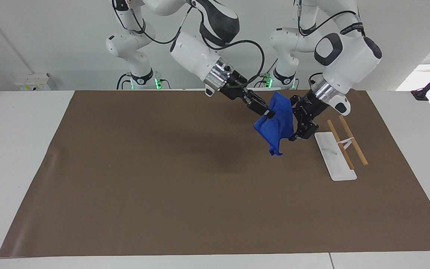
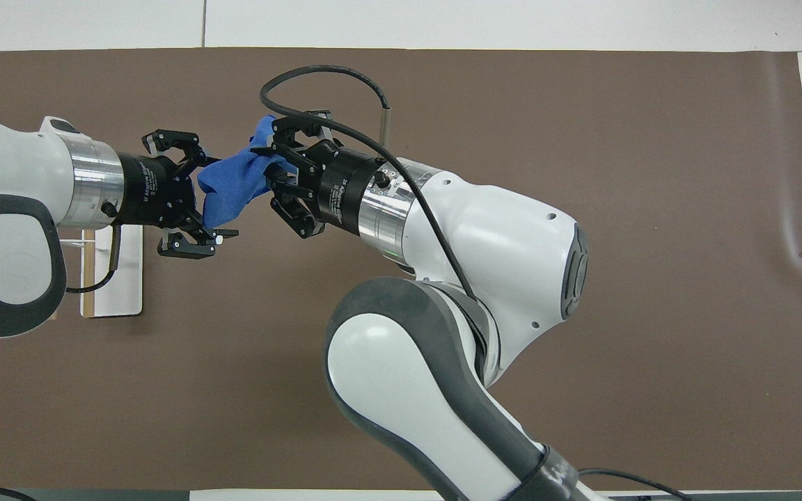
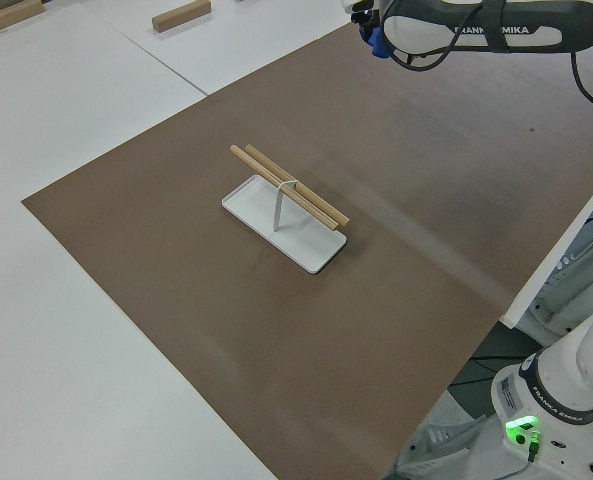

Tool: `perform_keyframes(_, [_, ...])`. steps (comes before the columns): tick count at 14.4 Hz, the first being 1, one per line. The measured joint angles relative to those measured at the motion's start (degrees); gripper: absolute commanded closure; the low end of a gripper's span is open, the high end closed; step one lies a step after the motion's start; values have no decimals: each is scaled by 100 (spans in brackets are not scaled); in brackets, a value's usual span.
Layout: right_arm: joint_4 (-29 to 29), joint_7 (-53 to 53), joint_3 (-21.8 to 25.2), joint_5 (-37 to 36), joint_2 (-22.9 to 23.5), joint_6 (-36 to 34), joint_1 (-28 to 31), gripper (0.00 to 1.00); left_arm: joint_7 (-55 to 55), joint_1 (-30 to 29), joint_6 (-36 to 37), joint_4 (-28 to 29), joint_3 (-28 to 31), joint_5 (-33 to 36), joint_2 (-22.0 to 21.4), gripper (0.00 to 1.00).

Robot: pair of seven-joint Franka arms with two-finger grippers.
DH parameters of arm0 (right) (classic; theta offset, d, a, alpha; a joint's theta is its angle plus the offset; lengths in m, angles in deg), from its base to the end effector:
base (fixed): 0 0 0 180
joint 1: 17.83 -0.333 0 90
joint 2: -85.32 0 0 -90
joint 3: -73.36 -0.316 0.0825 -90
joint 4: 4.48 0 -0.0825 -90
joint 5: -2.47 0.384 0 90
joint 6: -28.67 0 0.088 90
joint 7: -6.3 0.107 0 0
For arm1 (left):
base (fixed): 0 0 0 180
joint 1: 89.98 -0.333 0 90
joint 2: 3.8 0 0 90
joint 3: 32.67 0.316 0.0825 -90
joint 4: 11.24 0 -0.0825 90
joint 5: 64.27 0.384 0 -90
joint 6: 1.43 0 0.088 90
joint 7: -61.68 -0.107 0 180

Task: Right arm passes towel to left arm to hang
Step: 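Bring the towel to the left gripper and close the left gripper on it, then open the right gripper and pull it back from the towel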

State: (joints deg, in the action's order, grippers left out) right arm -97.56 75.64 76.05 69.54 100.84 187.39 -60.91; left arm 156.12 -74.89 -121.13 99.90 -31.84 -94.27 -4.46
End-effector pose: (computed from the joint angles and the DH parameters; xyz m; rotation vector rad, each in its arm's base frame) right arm 0.5446 0.4161 0.5457 -1.5338 1.3339 0.2851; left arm 0.5500 -0.1652 0.5075 1.8616 1.9682 -0.4062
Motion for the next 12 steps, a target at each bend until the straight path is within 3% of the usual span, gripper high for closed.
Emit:
perform_keyframes(2, [0,0,0,0,0,0,0,100,0,171,-104,0,-9,-120,49,0])
perform_keyframes(3, [0,0,0,0,0,0,0,100,0,233,-188,-1,-11,-171,71,47])
perform_keyframes(4, [-2,0,0,0,0,0,0,100,0,268,-257,0,-11,-192,94,99])
perform_keyframes(12, [-4,0,0,0,2,0,0,100,-227,294,-391,-9,-12,-199,120,100])
